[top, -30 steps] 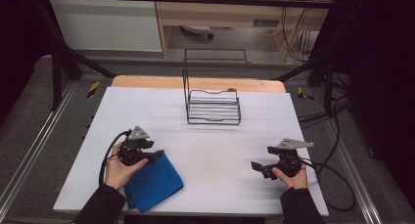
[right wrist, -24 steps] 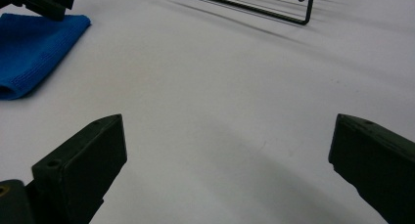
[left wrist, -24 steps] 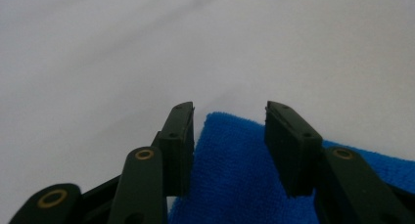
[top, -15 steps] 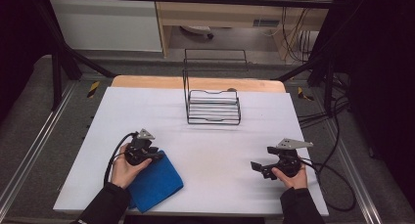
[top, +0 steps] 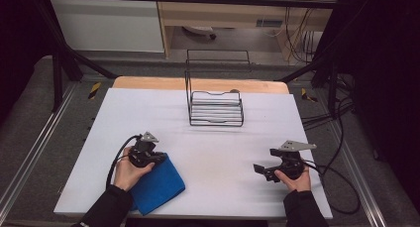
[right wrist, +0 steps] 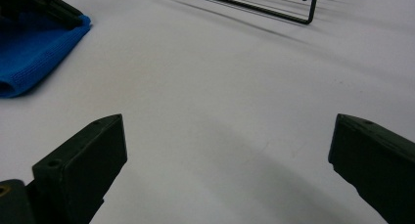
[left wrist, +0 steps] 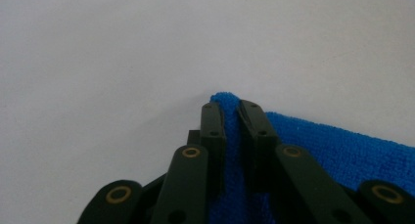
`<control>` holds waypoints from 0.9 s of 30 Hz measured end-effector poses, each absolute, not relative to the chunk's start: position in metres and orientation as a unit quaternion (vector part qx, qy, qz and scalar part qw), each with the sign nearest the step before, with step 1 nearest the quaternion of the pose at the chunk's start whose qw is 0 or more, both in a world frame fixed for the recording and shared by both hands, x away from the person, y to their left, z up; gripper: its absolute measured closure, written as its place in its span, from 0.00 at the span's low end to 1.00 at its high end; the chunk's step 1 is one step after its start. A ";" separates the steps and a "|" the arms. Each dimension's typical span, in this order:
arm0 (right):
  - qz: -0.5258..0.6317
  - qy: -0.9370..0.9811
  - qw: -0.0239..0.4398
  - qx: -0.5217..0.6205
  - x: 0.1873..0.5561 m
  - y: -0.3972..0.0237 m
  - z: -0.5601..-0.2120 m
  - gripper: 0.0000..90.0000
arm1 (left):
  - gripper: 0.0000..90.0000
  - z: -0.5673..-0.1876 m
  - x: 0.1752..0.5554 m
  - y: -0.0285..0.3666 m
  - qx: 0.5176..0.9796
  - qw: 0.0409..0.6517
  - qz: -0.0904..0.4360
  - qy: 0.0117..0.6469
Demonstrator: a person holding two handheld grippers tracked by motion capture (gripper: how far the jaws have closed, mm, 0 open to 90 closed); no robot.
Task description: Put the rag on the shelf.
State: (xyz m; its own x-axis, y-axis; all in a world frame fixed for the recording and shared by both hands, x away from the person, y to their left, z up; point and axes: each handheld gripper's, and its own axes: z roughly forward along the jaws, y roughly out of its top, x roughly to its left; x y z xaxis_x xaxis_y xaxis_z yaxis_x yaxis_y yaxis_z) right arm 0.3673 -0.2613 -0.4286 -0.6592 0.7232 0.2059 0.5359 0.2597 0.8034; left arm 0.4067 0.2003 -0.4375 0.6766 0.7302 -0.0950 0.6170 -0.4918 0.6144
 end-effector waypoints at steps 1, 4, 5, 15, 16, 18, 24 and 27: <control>0.458 0.787 0.102 0.400 0.367 -0.261 -0.429 0.02 | 0.93 -0.437 0.406 0.200 0.859 0.317 0.093 0.391; 0.459 0.787 0.102 0.400 0.367 -0.261 -0.428 0.02 | 0.94 -0.434 0.403 0.198 0.853 0.345 0.092 0.380; 0.459 0.787 0.102 0.401 0.367 -0.261 -0.428 0.02 | 0.94 -0.432 0.402 0.197 0.850 0.356 0.091 0.376; 0.462 0.784 0.102 0.402 0.368 -0.261 -0.428 0.02 | 0.94 -0.421 0.399 0.161 0.853 0.403 0.096 0.319; 0.462 0.784 0.102 0.402 0.368 -0.261 -0.428 0.02 | 0.94 -0.421 0.400 0.154 0.855 0.401 0.094 0.314; 0.462 0.784 0.102 0.401 0.368 -0.260 -0.429 0.02 | 0.94 -0.425 0.403 0.135 0.861 0.399 0.085 0.304; 0.460 0.786 0.104 0.399 0.368 -0.258 -0.428 0.02 | 0.94 -0.430 0.406 0.108 0.867 0.395 0.077 0.294; 0.459 0.788 0.107 0.397 0.368 -0.256 -0.429 0.02 | 0.93 -0.433 0.410 0.098 0.872 0.386 0.084 0.289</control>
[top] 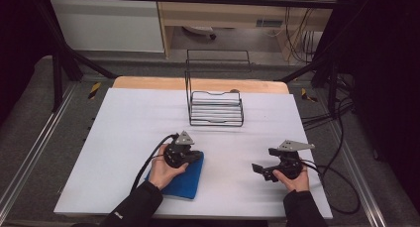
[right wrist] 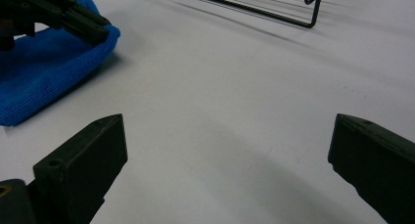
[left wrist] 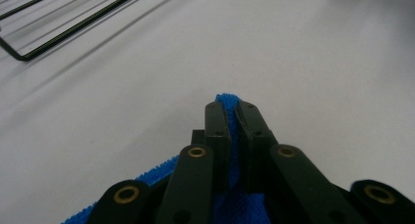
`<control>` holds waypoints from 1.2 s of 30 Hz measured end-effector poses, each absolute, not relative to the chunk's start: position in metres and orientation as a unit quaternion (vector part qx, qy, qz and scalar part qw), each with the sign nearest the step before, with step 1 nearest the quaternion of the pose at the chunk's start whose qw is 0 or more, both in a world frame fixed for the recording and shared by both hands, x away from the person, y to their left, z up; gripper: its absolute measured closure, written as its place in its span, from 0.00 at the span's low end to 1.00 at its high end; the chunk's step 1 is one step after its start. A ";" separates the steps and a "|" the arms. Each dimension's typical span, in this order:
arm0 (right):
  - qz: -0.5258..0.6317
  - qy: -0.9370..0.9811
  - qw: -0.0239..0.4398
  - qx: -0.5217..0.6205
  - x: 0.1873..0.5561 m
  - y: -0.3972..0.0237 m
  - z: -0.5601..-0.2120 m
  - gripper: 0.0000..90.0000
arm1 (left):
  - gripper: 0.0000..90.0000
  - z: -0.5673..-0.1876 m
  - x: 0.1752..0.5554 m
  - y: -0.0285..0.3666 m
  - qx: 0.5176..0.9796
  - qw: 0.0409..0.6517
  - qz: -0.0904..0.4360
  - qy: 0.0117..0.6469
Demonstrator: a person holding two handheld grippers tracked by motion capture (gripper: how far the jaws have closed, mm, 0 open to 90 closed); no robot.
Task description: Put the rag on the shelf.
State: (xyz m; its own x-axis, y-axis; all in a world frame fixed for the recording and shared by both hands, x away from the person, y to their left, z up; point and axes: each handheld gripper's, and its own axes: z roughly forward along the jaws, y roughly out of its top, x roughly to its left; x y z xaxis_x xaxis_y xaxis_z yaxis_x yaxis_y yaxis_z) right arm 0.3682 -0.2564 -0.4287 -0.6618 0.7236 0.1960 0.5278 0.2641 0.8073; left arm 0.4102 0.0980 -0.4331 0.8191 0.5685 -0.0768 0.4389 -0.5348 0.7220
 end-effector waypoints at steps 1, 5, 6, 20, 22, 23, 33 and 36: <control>0.457 0.789 0.109 0.396 0.368 -0.255 -0.429 0.02 | 0.93 -0.434 0.412 0.096 0.873 0.383 0.084 0.290; 0.457 0.790 0.110 0.394 0.368 -0.251 -0.428 0.02 | 0.81 -0.436 0.415 0.096 0.871 0.382 0.087 0.295; 0.458 0.789 0.112 0.393 0.368 -0.250 -0.428 0.02 | 0.76 -0.434 0.415 0.098 0.869 0.384 0.093 0.297; 0.448 0.786 0.129 0.405 0.370 -0.211 -0.424 0.05 | 0.22 -0.399 0.393 0.179 0.845 0.390 0.131 0.340; 0.441 0.789 0.130 0.407 0.371 -0.199 -0.424 0.06 | 0.19 -0.402 0.388 0.194 0.842 0.390 0.134 0.349; 0.434 0.796 0.123 0.404 0.372 -0.187 -0.425 0.06 | 0.16 -0.405 0.385 0.200 0.839 0.391 0.135 0.355; 0.432 0.811 0.093 0.383 0.371 -0.135 -0.433 0.16 | 0.06 -0.418 0.366 0.250 0.814 0.384 0.160 0.406; 0.428 0.815 0.083 0.382 0.370 -0.119 -0.436 0.21 | 0.06 -0.420 0.364 0.259 0.809 0.388 0.158 0.413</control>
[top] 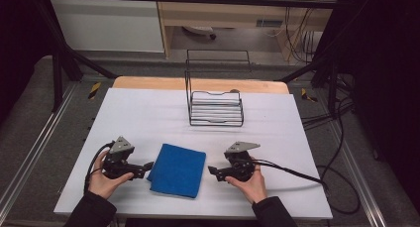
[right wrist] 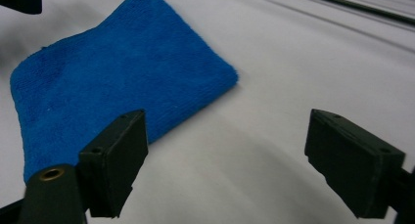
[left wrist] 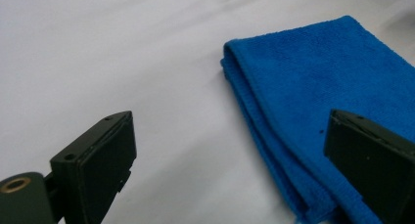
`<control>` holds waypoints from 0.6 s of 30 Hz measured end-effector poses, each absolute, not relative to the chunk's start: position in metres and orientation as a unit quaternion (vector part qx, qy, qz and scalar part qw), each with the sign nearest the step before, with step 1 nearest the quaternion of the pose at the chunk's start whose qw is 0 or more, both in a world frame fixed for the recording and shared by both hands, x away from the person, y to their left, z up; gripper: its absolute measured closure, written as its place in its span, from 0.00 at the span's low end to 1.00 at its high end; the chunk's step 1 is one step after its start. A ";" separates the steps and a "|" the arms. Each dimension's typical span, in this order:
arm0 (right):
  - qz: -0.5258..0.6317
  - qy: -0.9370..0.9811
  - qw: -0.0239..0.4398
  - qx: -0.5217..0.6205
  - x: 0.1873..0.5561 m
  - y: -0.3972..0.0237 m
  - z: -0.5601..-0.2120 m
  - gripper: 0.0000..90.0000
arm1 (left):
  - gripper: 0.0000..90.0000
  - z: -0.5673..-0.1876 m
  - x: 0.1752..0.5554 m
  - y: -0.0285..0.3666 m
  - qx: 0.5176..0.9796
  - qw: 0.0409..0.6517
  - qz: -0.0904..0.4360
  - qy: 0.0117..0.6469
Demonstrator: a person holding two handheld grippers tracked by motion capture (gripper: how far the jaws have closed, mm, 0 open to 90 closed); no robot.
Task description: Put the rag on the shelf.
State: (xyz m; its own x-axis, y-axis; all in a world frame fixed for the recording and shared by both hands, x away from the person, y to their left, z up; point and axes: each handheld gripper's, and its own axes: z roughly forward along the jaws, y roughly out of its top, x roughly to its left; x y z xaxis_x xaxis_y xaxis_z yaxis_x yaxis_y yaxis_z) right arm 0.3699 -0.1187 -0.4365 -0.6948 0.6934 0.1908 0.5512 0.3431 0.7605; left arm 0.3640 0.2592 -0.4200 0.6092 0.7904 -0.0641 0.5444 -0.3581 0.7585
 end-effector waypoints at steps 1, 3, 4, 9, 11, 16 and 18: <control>0.429 0.815 0.079 0.383 0.370 -0.114 -0.438 0.23 | 0.06 -0.421 0.363 0.262 0.807 0.390 0.158 0.415; 0.427 0.819 0.074 0.377 0.369 -0.104 -0.442 0.25 | 0.06 -0.422 0.363 0.266 0.805 0.391 0.156 0.418; 0.422 0.821 0.071 0.379 0.369 -0.094 -0.444 0.30 | 0.06 -0.423 0.362 0.267 0.803 0.393 0.155 0.421; 0.410 0.829 0.069 0.374 0.367 -0.079 -0.448 0.39 | 0.06 -0.426 0.360 0.272 0.797 0.394 0.162 0.429; 0.402 0.834 0.068 0.371 0.364 -0.075 -0.450 0.45 | 0.07 -0.426 0.360 0.272 0.796 0.394 0.160 0.431; 0.402 0.833 0.055 0.376 0.362 -0.073 -0.453 0.56 | 0.07 -0.426 0.360 0.272 0.796 0.393 0.161 0.431; 0.406 0.828 0.050 0.384 0.361 -0.071 -0.454 0.61 | 0.07 -0.426 0.360 0.272 0.796 0.393 0.162 0.431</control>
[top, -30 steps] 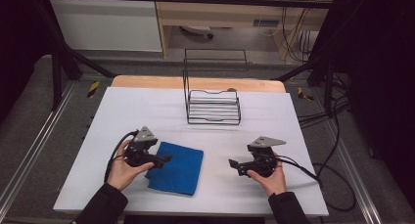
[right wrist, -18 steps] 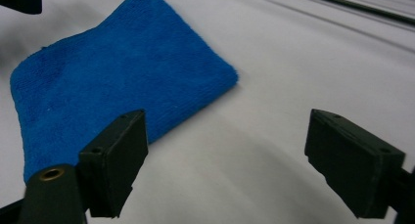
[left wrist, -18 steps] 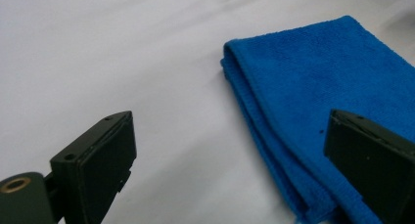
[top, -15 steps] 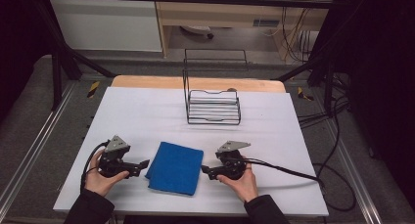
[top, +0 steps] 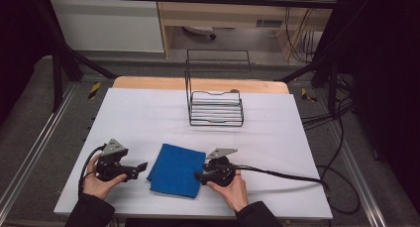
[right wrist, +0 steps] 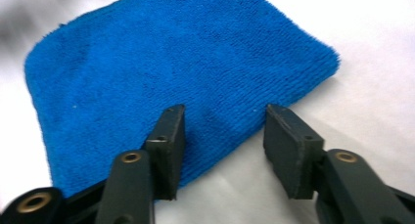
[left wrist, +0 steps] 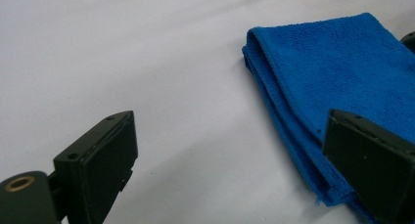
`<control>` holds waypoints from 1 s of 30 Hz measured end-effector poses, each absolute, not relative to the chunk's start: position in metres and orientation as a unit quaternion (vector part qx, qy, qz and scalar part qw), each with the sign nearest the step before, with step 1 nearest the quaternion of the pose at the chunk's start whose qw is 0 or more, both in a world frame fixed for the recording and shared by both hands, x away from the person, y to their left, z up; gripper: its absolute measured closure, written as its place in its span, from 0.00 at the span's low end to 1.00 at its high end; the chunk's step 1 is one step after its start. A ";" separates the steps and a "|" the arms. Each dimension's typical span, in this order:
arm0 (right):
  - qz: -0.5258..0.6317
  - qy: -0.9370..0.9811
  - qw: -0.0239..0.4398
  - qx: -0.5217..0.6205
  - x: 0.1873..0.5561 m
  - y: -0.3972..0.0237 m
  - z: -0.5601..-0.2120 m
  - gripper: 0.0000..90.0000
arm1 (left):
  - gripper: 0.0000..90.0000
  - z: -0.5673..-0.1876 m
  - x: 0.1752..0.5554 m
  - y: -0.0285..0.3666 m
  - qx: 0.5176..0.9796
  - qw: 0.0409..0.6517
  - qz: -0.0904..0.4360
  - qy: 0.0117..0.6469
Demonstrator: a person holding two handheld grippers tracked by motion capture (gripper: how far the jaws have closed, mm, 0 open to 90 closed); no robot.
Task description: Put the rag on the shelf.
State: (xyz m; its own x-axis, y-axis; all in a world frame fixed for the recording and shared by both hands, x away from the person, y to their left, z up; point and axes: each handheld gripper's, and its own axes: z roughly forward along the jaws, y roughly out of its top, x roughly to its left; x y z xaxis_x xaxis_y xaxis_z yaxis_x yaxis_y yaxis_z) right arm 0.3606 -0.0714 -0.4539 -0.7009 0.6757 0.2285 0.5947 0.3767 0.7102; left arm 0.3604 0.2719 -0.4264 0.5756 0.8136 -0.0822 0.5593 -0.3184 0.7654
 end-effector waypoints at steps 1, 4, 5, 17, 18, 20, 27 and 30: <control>0.407 0.825 0.049 0.389 0.359 -0.071 -0.454 0.63 | 0.07 -0.427 0.360 0.271 0.796 0.392 0.162 0.431; 0.410 0.818 0.034 0.402 0.358 -0.070 -0.455 0.75 | 0.07 -0.427 0.360 0.270 0.798 0.392 0.161 0.429; 0.410 0.816 0.031 0.407 0.357 -0.069 -0.455 0.78 | 0.07 -0.427 0.360 0.269 0.798 0.392 0.160 0.428; 0.414 0.809 0.012 0.416 0.357 -0.074 -0.446 0.97 | 0.08 -0.427 0.359 0.269 0.800 0.393 0.158 0.426; 0.415 0.810 0.013 0.414 0.358 -0.076 -0.445 0.97 | 0.08 -0.427 0.359 0.269 0.800 0.393 0.158 0.426; 0.412 0.810 0.012 0.416 0.359 -0.080 -0.442 0.98 | 0.08 -0.426 0.359 0.269 0.799 0.394 0.158 0.425; 0.400 0.812 0.018 0.425 0.362 -0.105 -0.432 0.98 | 0.08 -0.426 0.358 0.268 0.801 0.394 0.156 0.422; 0.386 0.819 0.029 0.424 0.362 -0.127 -0.428 0.97 | 0.07 -0.426 0.357 0.267 0.803 0.395 0.154 0.419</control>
